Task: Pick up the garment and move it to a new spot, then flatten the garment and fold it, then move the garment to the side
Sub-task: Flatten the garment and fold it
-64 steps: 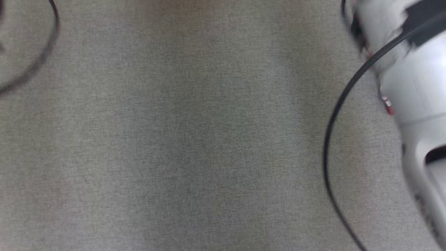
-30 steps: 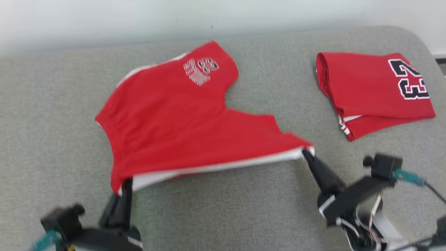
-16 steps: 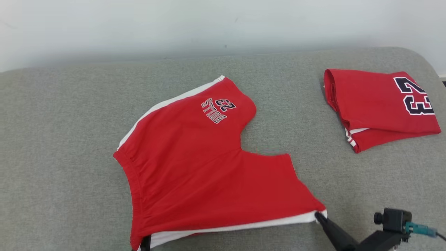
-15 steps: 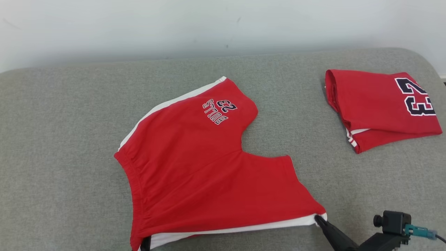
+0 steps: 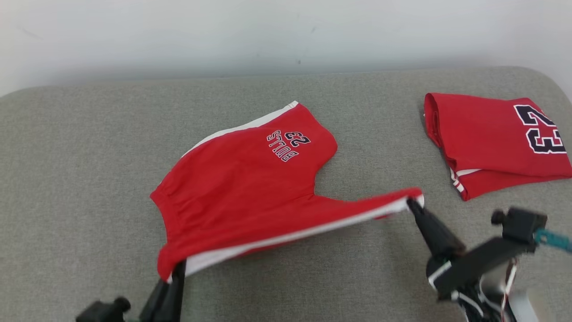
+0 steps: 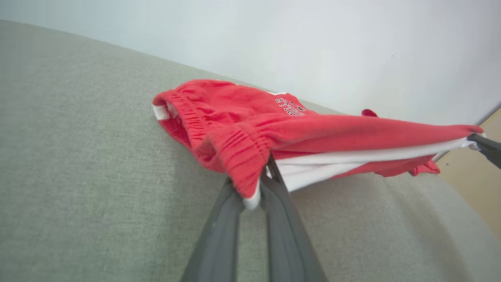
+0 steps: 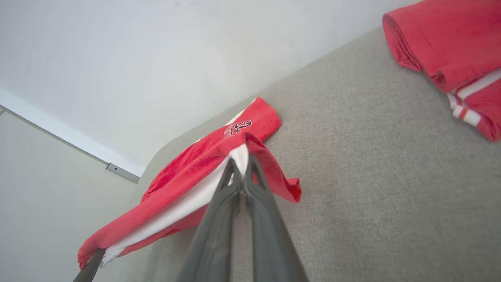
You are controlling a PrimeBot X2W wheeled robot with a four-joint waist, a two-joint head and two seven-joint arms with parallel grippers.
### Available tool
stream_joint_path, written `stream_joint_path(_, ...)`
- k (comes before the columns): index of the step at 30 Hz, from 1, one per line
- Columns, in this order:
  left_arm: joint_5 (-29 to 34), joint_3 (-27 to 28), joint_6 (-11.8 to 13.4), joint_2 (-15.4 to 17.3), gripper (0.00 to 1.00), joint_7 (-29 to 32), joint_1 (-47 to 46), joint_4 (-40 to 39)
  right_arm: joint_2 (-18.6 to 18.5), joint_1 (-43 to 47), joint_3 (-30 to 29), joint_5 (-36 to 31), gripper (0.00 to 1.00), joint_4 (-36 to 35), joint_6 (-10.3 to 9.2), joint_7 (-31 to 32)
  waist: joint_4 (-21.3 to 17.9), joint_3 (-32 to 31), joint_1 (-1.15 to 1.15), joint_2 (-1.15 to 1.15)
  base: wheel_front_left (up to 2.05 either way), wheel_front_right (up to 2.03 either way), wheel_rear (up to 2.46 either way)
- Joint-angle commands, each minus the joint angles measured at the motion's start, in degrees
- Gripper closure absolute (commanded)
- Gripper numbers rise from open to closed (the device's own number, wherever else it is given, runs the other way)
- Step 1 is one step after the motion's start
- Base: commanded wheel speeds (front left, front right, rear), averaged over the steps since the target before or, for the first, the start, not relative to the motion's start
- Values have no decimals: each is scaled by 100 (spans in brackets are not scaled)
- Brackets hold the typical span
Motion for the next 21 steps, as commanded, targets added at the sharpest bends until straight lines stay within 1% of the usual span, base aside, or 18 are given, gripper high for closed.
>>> stream_joint_path(1, 17, 85, -38, 110, 100, -8, -223, 28, 42, -362, -49, -122, 100, 126, -6, 25, 46, 23, 0, 0, 0, 0, 0)
stream_joint_path(3, 58, 105, -85, 179, 100, 51, -497, 92, 82, -757, -11, -226, 100, 319, -6, 55, 94, 74, 0, 0, 0, 0, 0)
stream_joint_path(4, 58, 105, -85, 179, 100, 51, -497, 92, 82, -757, -11, -226, 100, 319, -6, 55, 94, 74, 0, 0, 0, 0, 0)
stream_joint_path(5, 41, 134, -142, 207, 100, 100, -796, 170, 125, -1188, -8, -323, 100, 578, -6, 38, 146, 149, 0, 0, 0, 0, 0)
stream_joint_path(6, 41, 134, -142, 207, 100, 100, -796, 170, 125, -1188, -8, -323, 100, 578, -6, 38, 146, 149, 0, 0, 0, 0, 0)
stream_joint_path(9, 50, 159, -260, 285, 100, 206, -1280, 329, 223, -1856, 36, -429, 100, 1039, -6, 50, 222, 316, 0, 0, 0, 0, 0)
stream_joint_path(11, 27, 157, -361, 282, 100, 292, -1667, 466, 296, -2347, 43, -481, 100, 1387, -6, 49, 291, 495, 0, 0, 0, 0, 0)
stream_joint_path(13, 34, 129, -495, 357, 100, 422, -2049, 666, 381, -2839, 82, -509, 100, 1785, -6, 80, 330, 691, 0, 0, 0, 0, 0)
stream_joint_path(18, -157, 174, -800, 372, 100, 634, -2993, 1267, 589, -4060, 210, -611, 100, 2850, -6, 31, 373, 1221, 0, 0, 0, 0, 0)
stream_joint_path(21, -368, 234, -917, 272, 100, 701, -3458, 1687, 682, -4684, 277, -685, 100, 3524, -6, -139, 411, 1465, 0, 0, 0, 0, 0)
